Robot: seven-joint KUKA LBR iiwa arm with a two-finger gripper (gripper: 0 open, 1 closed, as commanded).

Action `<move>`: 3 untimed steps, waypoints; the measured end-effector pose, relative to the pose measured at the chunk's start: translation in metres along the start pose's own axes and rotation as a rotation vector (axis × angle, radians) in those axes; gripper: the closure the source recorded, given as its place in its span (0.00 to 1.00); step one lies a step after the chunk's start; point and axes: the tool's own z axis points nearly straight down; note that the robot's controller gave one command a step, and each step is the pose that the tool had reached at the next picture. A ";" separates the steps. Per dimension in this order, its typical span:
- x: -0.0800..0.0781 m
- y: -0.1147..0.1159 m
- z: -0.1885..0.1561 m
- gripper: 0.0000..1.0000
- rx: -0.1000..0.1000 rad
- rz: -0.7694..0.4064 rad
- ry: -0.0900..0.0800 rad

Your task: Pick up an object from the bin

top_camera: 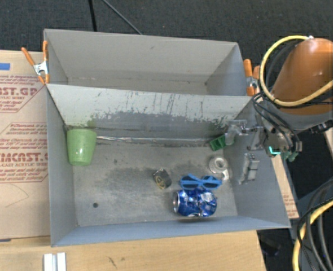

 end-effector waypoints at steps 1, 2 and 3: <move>0.027 0.065 0.149 0.00 -0.002 -0.197 0.002; 0.025 0.063 0.145 1.00 0.001 -0.194 -0.005; 0.040 0.069 0.021 1.00 0.003 -0.207 -0.014</move>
Offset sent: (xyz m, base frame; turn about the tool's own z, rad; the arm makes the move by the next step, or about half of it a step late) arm -0.0256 0.0627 -0.1447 -0.1943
